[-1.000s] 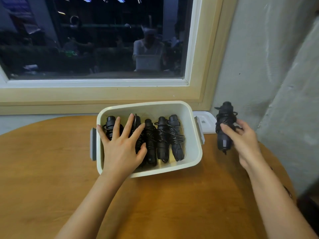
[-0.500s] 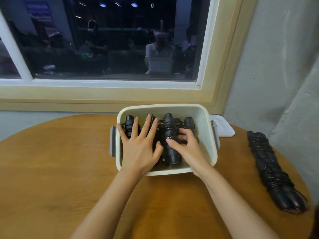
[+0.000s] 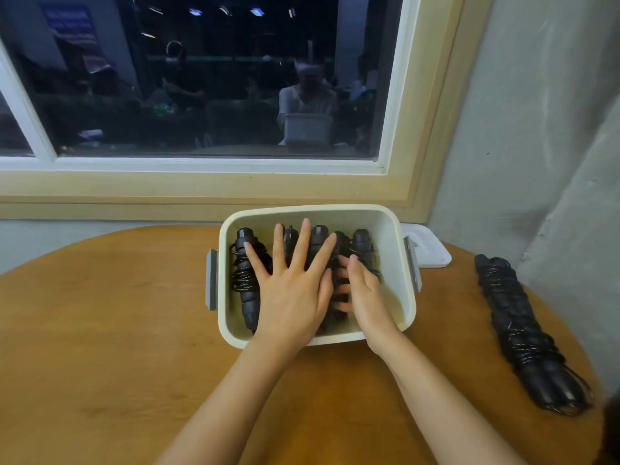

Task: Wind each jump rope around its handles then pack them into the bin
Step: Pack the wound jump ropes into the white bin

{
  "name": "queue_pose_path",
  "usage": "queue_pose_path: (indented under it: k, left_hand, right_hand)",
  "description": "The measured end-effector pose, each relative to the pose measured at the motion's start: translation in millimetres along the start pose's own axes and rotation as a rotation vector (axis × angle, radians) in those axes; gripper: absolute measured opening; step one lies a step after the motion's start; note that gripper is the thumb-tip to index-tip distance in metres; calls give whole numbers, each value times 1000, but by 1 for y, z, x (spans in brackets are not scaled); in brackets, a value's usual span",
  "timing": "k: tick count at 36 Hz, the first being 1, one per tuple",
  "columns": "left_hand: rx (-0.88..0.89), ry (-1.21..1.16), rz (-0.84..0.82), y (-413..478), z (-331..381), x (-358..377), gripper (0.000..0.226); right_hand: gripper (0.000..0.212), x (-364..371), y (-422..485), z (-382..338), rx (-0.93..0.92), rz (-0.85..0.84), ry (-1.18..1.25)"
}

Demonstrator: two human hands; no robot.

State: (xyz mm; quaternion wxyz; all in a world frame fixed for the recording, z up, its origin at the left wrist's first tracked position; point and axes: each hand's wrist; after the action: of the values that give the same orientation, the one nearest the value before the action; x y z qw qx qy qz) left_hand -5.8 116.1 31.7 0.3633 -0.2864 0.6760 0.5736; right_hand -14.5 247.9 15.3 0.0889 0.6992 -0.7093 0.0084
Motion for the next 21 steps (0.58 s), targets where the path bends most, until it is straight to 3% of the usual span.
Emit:
queue_pose_path:
  k: [5,8,10,14,21]
  left_hand:
    - [-7,47,-93,0,-1,12,61]
    - [-9,51,-94,2,-2,13,62]
    - [-13,55,-111,3,-2,13,63]
    - [-14,65,-129,7,-1,14,64]
    - [50,20,-69,3,31,18,62]
  right_hand:
    - [43,-10,0,-11,74,-29,-19]
    - [42,-20,-5,-14,-162,-3,-518]
    - [60,-29,-17,-20,-333,-94,-852]
    - [95,-46,-35,-17,-342,-359,-1328]
    - [111,-87,-39,6,-446,-324,-1470]
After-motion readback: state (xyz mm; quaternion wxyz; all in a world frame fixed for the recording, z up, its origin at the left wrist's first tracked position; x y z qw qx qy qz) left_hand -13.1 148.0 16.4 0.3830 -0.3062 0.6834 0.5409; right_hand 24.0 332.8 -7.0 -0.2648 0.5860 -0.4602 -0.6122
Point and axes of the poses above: each hand's wrist, its own y-axis towards the middle knuckle, its own x-axis out of the palm, z = x × y, and after that the axes turned 11 degrees about y, right-handed
